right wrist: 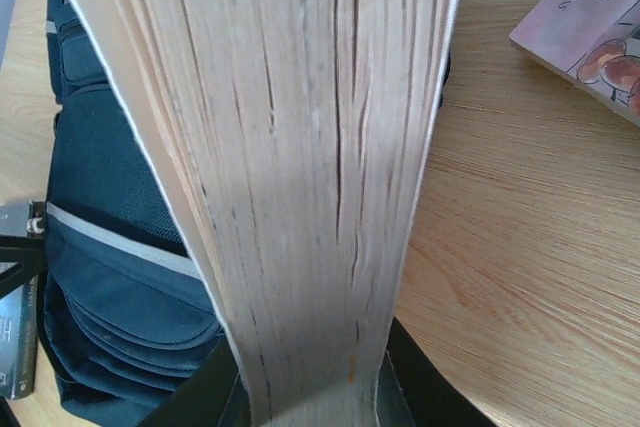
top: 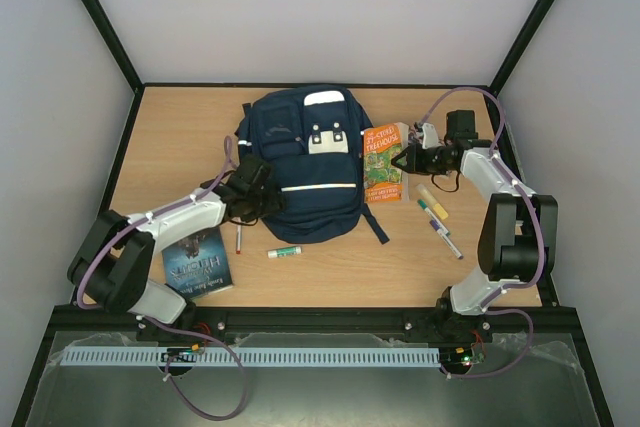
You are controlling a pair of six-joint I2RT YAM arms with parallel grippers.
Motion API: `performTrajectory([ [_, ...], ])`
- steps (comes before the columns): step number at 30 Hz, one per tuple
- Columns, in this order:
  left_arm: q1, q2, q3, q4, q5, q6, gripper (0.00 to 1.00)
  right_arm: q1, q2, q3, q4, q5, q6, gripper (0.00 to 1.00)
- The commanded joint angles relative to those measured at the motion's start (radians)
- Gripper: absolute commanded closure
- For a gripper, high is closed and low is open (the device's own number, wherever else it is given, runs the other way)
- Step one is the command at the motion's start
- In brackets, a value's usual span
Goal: Pack the student bag
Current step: Place the book in the student bag.
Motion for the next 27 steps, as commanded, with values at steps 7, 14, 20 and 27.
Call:
performTrajectory([
  [7,0.082,-0.001,-0.019,-0.029,-0.062,-0.034,0.29,0.007,-0.017,-0.010,0.002,-0.079,-0.007,0.99],
  [14,0.106,0.027,-0.020,0.033,-0.008,-0.033,0.29,0.007,-0.012,-0.011,-0.001,-0.081,-0.009,0.99],
  [20,0.115,0.058,-0.025,0.066,0.026,-0.032,0.29,0.007,-0.005,-0.012,-0.004,-0.081,-0.009,0.99],
  [27,0.122,0.109,-0.011,-0.022,0.009,-0.065,0.29,0.007,0.000,-0.012,-0.005,-0.084,-0.010,0.99],
])
